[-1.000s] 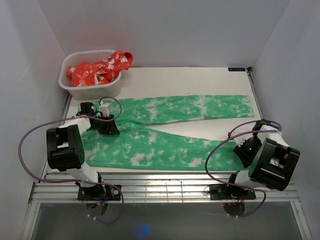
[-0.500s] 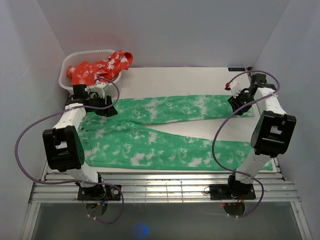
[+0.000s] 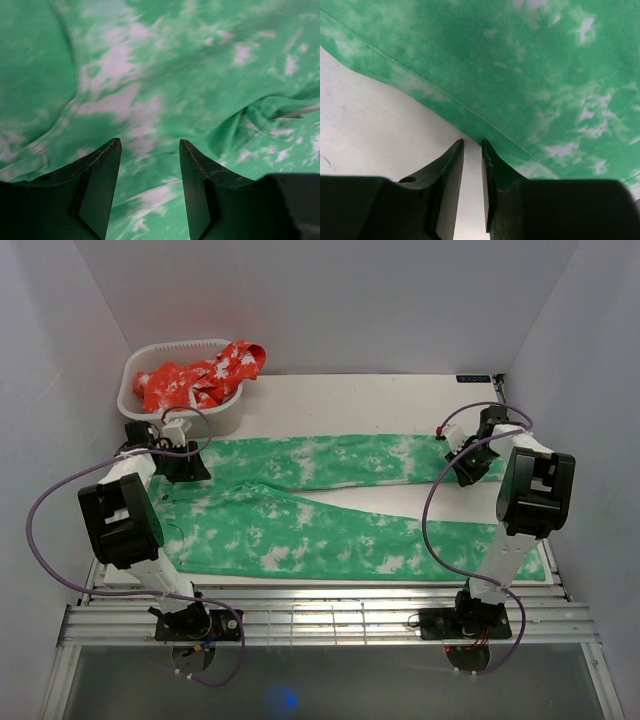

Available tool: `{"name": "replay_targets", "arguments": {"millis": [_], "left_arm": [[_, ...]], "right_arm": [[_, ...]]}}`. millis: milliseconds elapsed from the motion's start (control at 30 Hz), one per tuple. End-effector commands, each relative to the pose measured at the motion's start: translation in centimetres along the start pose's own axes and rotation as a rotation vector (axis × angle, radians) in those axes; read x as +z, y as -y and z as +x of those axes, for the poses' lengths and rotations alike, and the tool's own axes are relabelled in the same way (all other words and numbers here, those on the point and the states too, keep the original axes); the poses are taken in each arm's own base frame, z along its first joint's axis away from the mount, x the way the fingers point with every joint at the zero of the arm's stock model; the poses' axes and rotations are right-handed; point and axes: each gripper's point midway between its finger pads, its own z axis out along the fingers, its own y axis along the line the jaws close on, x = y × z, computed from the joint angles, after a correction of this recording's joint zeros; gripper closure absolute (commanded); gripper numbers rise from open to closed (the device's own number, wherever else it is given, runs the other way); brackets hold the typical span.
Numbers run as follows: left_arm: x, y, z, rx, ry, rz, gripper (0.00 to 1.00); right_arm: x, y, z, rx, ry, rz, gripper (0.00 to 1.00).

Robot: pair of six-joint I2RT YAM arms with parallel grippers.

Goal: Fold and stack the trousers
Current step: Flatten the trousers out

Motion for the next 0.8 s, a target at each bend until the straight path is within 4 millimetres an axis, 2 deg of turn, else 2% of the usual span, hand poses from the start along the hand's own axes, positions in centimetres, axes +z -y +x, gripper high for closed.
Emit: {"name": "replay_targets", "arguments": {"millis": [0, 67, 100, 200, 333, 400, 433, 500, 533, 600, 633, 700, 733, 767], "left_arm": [[-1.1, -2.8, 1.2, -0.074, -0.015, -0.028, 0.39], [-1.1, -3.8, 2.1, -0.087, -0.04, -0.032, 0.39], [-1.5, -4.6, 2.5, -0.1, -0.043, -0.047, 0.4], [-1.9, -5.4, 3.7, -0.095, -0.07, -0.058, 0.4], [-2.3, -5.3, 6.0, -0.08, -0.117, -0.059, 0.44], [-2.6, -5.0, 6.9, -0.053, -0.148, -0.042, 0.48], [-2.8, -4.2, 6.8, -0.035, -0.144, 0.003, 0.53], [-4.3, -3.1, 5.6, 0.014, -0.127, 0.064, 0.54], [-4.9, -2.6, 4.3, 0.085, -0.08, 0.105, 0.54], [-6.8, -2.6, 1.2, 0.171, -0.015, 0.086, 0.53], [-7.1, -2.7, 0.2, 0.196, 0.009, 0.077, 0.52], [-7.5, -3.5, -2.6, 0.232, 0.075, 0.044, 0.51], [-7.0, -4.1, -3.0, 0.214, 0.083, 0.036, 0.51], [-6.7, -4.8, -3.7, 0.189, 0.101, 0.016, 0.51]], "right_arm": [[-0.4, -5.7, 6.0, 0.026, -0.166, -0.231, 0.75], [-1.1, -6.8, 7.0, 0.042, -0.171, -0.296, 0.78], [-1.8, -8.0, 7.7, 0.056, -0.193, -0.348, 0.8], [-3.2, -9.3, 8.8, 0.058, -0.203, -0.411, 0.84], [-5.7, -11.3, 10.1, 0.039, -0.229, -0.497, 0.87], [-6.7, -11.3, 10.1, 0.007, -0.233, -0.492, 0.87], [-7.0, -11.1, 10.0, -0.026, -0.225, -0.488, 0.87], [-7.9, -10.1, 9.2, -0.063, -0.202, -0.44, 0.86], [-8.5, -8.5, 8.3, -0.091, -0.178, -0.388, 0.85], [-9.1, -6.6, 6.5, -0.106, -0.126, -0.33, 0.83], [-9.9, -4.7, 5.0, -0.119, -0.086, -0.269, 0.82], [-9.5, -2.8, 2.8, -0.085, -0.019, -0.22, 0.81], [-9.9, -1.4, 1.3, -0.09, 0.013, -0.182, 0.81], [-9.0, -1.0, 0.8, -0.04, 0.015, -0.184, 0.81]]}}
